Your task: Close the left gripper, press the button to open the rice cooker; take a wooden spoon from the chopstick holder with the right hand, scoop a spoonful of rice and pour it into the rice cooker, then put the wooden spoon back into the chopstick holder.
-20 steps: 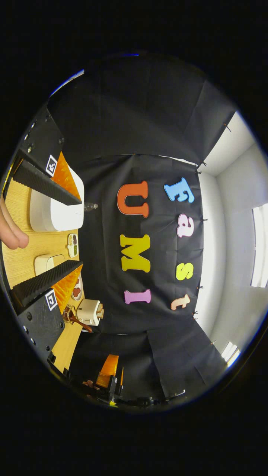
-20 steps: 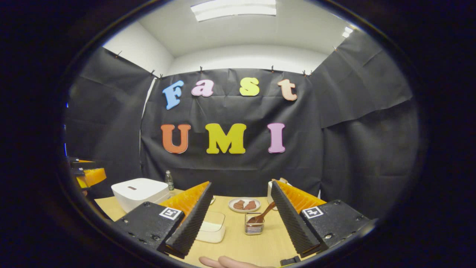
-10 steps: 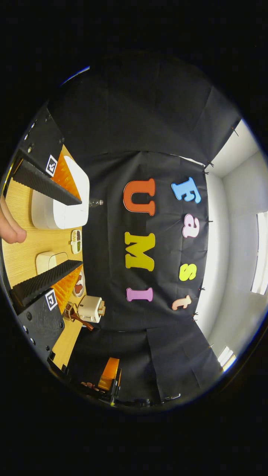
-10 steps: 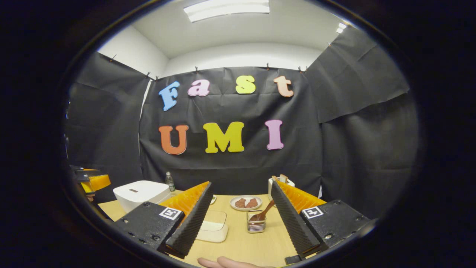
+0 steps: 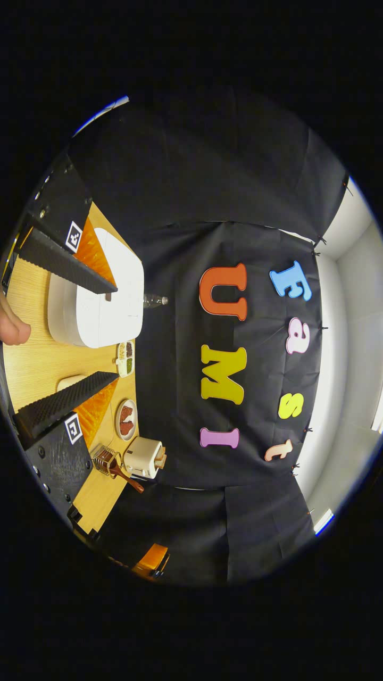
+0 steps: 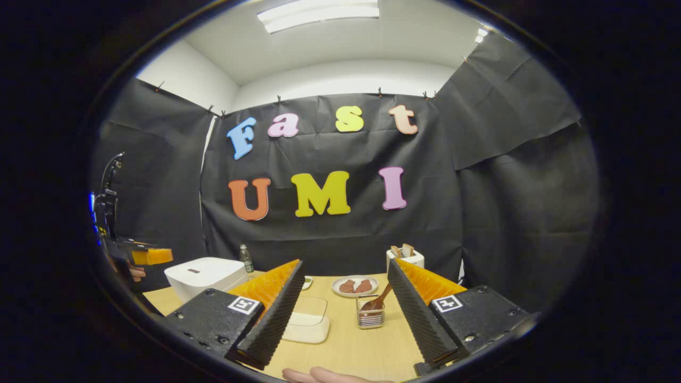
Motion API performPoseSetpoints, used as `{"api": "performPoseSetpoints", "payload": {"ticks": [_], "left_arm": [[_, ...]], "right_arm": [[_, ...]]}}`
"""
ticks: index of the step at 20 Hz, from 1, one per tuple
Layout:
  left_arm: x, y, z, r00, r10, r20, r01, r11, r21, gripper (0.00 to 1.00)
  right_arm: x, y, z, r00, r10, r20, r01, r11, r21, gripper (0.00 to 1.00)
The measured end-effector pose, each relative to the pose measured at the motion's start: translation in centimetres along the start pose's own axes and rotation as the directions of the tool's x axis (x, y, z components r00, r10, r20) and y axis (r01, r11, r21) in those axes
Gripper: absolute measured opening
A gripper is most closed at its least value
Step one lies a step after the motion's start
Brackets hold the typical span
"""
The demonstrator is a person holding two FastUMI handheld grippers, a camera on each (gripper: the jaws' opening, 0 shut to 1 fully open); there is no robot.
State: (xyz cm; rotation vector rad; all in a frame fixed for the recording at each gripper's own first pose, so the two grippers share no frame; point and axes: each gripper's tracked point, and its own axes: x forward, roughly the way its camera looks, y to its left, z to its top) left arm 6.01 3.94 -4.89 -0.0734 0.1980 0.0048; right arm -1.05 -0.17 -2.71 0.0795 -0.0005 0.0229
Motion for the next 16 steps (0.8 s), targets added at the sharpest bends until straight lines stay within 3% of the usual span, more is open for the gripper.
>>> {"api": "performPoseSetpoints", "payload": {"ticks": [1, 2, 3, 5, 7, 9, 10, 12, 14, 16], "left_arm": [[0.5, 0.5, 0.2, 1.0, 0.002, -0.008, -0.002, 1.0, -0.006, 0.94], [0.9, 0.9, 0.3, 1.0, 0.012, -0.009, -0.012, 1.0, -0.004, 0.84], [1.5, 1.1, 0.3, 1.0, 0.016, -0.009, -0.016, 1.0, 0.011, 0.94], [2.5, 1.9, -0.1, 0.999, 0.036, -0.02, -0.035, 0.998, 0.058, 0.93], [3.7, 2.2, -0.4, 0.999, 0.032, -0.03, -0.03, 0.996, 0.08, 0.84], [4.7, 1.8, -1.3, 0.998, -0.017, -0.062, 0.02, 0.998, 0.057, 0.67], [5.1, 1.6, -2.0, 0.995, -0.037, -0.092, 0.04, 0.999, 0.034, 0.5], [6.1, 2.4, -2.9, 0.99, -0.042, -0.136, 0.043, 0.999, 0.005, 0.27], [7.1, 4.1, -3.8, 0.983, 0.004, -0.181, -0.004, 1.0, 0.002, 0.18], [8.1, 4.5, -4.4, 0.972, 0.008, -0.234, -0.011, 1.0, -0.012, 0.18]], "right_arm": [[0.0, 0.3, -0.4, 1.0, 0.009, -0.006, -0.009, 1.0, 0.0, 1.0], [0.2, 0.6, -0.8, 1.0, 0.017, -0.014, -0.017, 1.0, -0.002, 1.0], [0.3, 0.7, -1.2, 1.0, 0.023, -0.021, -0.023, 1.0, -0.006, 1.0], [0.8, 0.7, -1.9, 0.999, 0.016, -0.031, -0.016, 1.0, -0.019, 1.0], [1.2, 0.6, -2.8, 0.999, -0.002, -0.048, 0.0, 1.0, -0.026, 1.0], [1.6, 1.0, -3.4, 0.998, 0.003, -0.059, -0.005, 1.0, -0.027, 0.96], [1.7, 1.1, -3.7, 0.998, 0.006, -0.064, -0.007, 1.0, -0.025, 1.0], [2.1, 1.1, -4.2, 0.997, 0.01, -0.072, -0.012, 1.0, -0.02, 1.0], [2.2, 1.0, -5.0, 0.996, 0.013, -0.084, -0.015, 1.0, -0.02, 1.0], [2.1, 1.3, -6.0, 0.994, 0.031, -0.105, -0.032, 0.999, -0.01, 0.96]]}}
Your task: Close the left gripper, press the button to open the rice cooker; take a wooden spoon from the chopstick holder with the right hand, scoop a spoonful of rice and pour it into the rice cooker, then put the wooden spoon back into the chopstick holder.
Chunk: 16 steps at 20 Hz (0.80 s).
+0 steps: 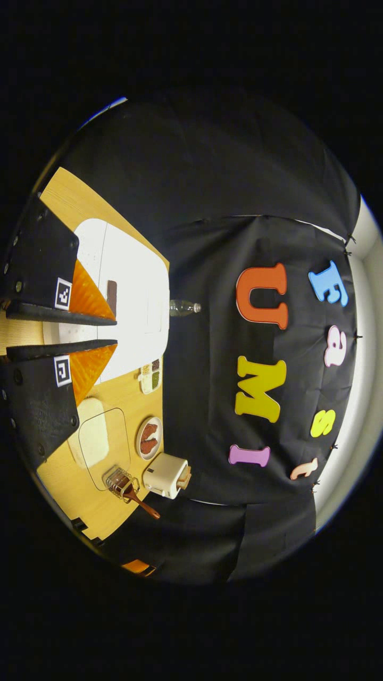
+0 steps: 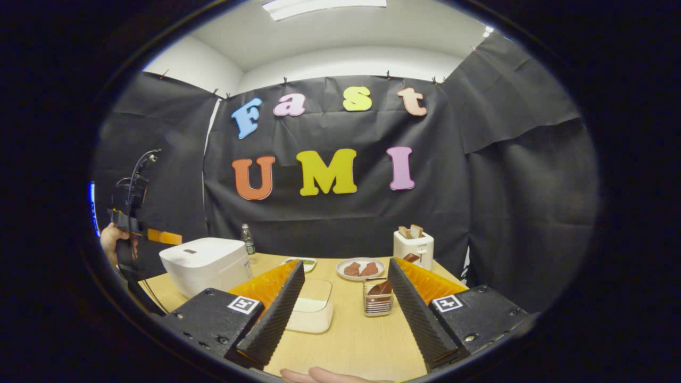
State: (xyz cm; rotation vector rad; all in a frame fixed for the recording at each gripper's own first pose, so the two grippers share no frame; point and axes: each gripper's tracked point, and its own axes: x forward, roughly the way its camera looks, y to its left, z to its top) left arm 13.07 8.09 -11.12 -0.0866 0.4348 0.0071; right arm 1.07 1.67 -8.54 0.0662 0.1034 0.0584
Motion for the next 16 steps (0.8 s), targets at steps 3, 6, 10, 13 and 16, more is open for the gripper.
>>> {"api": "performPoseSetpoints", "payload": {"ticks": [3, 6, 10, 13, 16], "left_arm": [[1.6, 1.3, -1.4, 0.996, 0.034, -0.077, -0.033, 0.999, 0.015, 0.0], [2.8, 2.2, -1.6, 0.993, 0.062, -0.102, -0.059, 0.998, 0.031, 0.0], [3.7, 2.4, -2.2, 0.989, 0.071, -0.126, -0.069, 0.997, 0.021, 0.0], [4.2, 3.1, -2.1, 0.99, 0.086, -0.114, -0.082, 0.996, 0.043, 0.0], [4.5, 3.2, -1.5, 0.992, 0.086, -0.094, -0.083, 0.996, 0.035, 0.0]], "right_arm": [[-0.1, -0.2, -0.4, 1.0, 0.017, -0.01, -0.017, 1.0, 0.017, 1.0], [-0.1, -0.3, -0.4, 1.0, 0.017, -0.002, -0.017, 1.0, 0.015, 1.0], [0.0, -0.3, -1.3, 1.0, 0.02, -0.019, -0.02, 1.0, 0.002, 1.0], [0.1, 0.0, -1.6, 0.999, 0.027, -0.027, -0.028, 1.0, -0.013, 1.0], [0.0, 0.3, -1.7, 0.999, 0.035, -0.029, -0.036, 0.999, -0.021, 1.0]]}}
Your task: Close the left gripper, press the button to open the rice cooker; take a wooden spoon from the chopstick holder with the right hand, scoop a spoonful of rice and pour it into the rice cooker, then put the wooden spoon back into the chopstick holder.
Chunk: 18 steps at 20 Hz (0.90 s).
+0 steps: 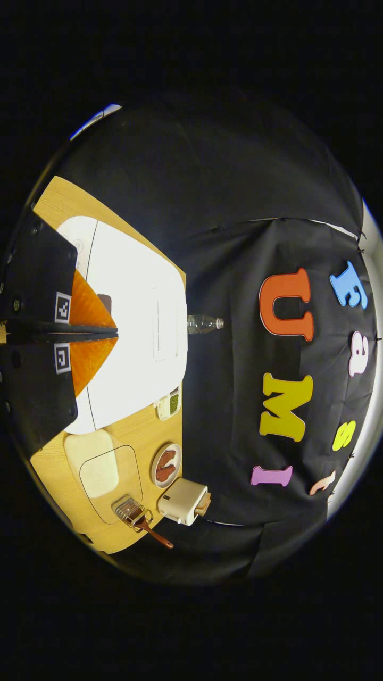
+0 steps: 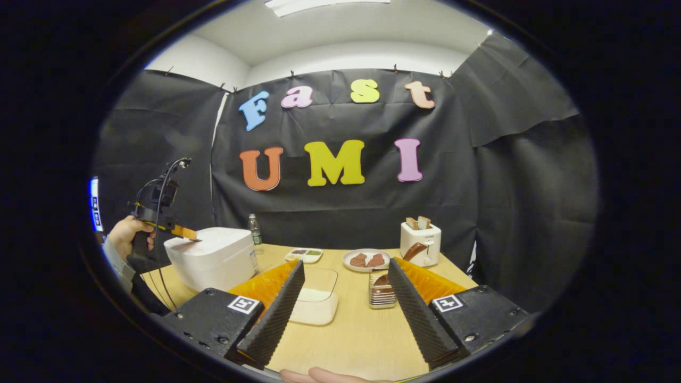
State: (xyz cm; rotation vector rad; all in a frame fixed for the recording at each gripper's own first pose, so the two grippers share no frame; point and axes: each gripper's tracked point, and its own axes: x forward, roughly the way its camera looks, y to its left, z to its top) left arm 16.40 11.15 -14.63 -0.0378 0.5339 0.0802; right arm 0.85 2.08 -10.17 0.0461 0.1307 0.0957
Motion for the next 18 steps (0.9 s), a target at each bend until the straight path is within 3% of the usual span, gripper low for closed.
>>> {"api": "performPoseSetpoints", "payload": {"ticks": [6, 9, 14, 15, 18], "left_arm": [[0.1, 0.2, -1.1, 0.999, -0.015, -0.04, 0.014, 0.999, -0.029, 0.0], [0.3, 0.2, -1.3, 0.998, -0.027, -0.063, 0.021, 0.996, -0.088, 0.01], [-1.9, 0.2, 1.7, 0.998, -0.023, 0.051, 0.029, 0.992, -0.124, 0.0], [-2.9, 0.1, 2.9, 0.996, -0.021, 0.091, 0.032, 0.992, -0.119, 0.0], [-5.7, -0.7, 5.2, 0.987, -0.021, 0.158, 0.036, 0.995, -0.095, 0.0]], "right_arm": [[-0.1, 0.4, -0.2, 1.0, 0.01, -0.012, -0.01, 1.0, -0.002, 1.0], [-0.2, 0.7, -0.3, 1.0, 0.013, -0.017, -0.013, 1.0, -0.005, 1.0], [-0.4, 0.6, -0.4, 1.0, 0.004, -0.02, -0.005, 1.0, -0.031, 0.96], [-0.5, 0.6, -0.5, 1.0, 0.001, -0.024, -0.002, 0.999, -0.036, 1.0], [-0.7, 0.9, -0.9, 0.999, 0.002, -0.032, -0.003, 0.999, -0.041, 1.0]]}}
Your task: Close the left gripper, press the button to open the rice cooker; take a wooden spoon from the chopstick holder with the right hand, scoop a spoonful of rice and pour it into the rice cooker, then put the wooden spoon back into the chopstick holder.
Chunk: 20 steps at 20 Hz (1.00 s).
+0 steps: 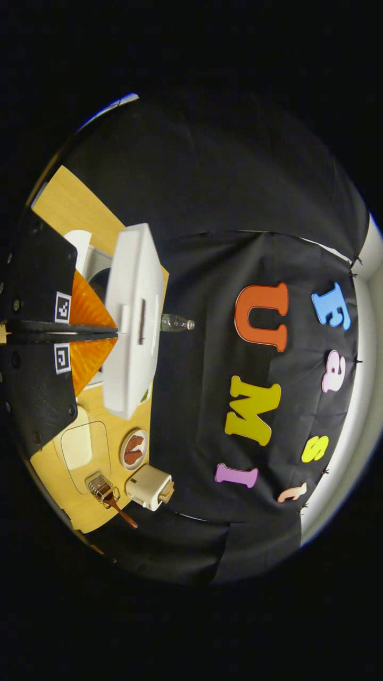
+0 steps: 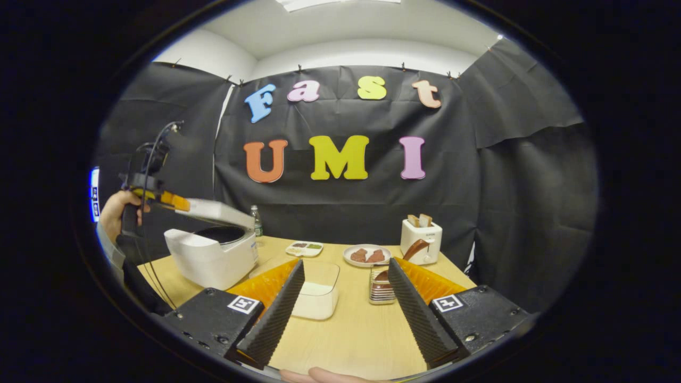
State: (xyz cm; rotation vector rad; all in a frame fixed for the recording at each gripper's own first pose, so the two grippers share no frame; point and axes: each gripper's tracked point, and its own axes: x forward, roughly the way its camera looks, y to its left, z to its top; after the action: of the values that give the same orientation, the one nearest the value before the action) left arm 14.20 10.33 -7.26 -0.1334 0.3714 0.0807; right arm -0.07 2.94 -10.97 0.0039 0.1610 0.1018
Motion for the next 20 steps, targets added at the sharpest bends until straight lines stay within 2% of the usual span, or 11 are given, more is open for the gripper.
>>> {"api": "performPoseSetpoints", "payload": {"ticks": [2, 3, 4, 5, 7, 8, 9, 10, 14, 20], "left_arm": [[-1.9, -0.8, 1.1, 0.999, 0.0, 0.041, -0.001, 1.0, 0.027, 0.01], [-2.7, -0.7, 1.0, 0.999, 0.011, 0.047, -0.013, 0.999, 0.039, 0.1], [-3.5, -1.1, 1.1, 0.998, 0.018, 0.057, -0.021, 0.999, 0.048, 0.28], [-4.0, -1.6, 1.0, 0.998, 0.013, 0.063, -0.016, 0.998, 0.059, 0.25], [-5.2, -2.9, 0.6, 0.997, -0.011, 0.079, 0.005, 0.997, 0.073, 0.72], [-5.7, -3.2, 0.7, 0.996, -0.013, 0.092, 0.006, 0.997, 0.074, 0.96], [-6.3, -3.5, 0.5, 0.994, -0.016, 0.108, 0.008, 0.997, 0.072, 0.95], [-7.0, -3.9, 0.4, 0.992, -0.027, 0.124, 0.018, 0.997, 0.068, 0.95], [-9.6, -5.4, -0.1, 0.98, -0.058, 0.191, 0.045, 0.996, 0.073, 0.95], [-12.5, -6.8, -1.6, 0.957, -0.083, 0.279, 0.056, 0.993, 0.103, 0.95]], "right_arm": [[-0.2, 0.1, -0.1, 1.0, -0.001, -0.002, 0.001, 1.0, 0.0, 1.0], [-0.3, 0.1, -0.2, 1.0, -0.001, -0.005, 0.001, 1.0, -0.003, 1.0], [-0.3, 0.1, -0.1, 1.0, 0.003, -0.003, -0.003, 1.0, -0.005, 1.0], [-0.3, 0.3, -0.1, 1.0, 0.007, -0.002, -0.007, 1.0, -0.007, 1.0], [-0.4, 0.2, -0.2, 1.0, 0.007, 0.002, -0.007, 1.0, -0.015, 0.96], [-0.3, 0.0, -0.3, 1.0, 0.001, 0.002, -0.001, 1.0, -0.018, 1.0], [-0.1, -0.3, -0.4, 1.0, -0.008, 0.003, 0.008, 1.0, -0.02, 0.96], [0.1, -0.5, -0.4, 1.0, -0.015, 0.003, 0.015, 1.0, -0.021, 1.0], [1.9, -2.9, -0.9, 0.998, -0.066, 0.002, 0.066, 0.998, -0.008, 1.0], [7.1, -7.9, -3.0, 0.987, -0.157, -0.043, 0.158, 0.987, 0.009, 1.0]]}}
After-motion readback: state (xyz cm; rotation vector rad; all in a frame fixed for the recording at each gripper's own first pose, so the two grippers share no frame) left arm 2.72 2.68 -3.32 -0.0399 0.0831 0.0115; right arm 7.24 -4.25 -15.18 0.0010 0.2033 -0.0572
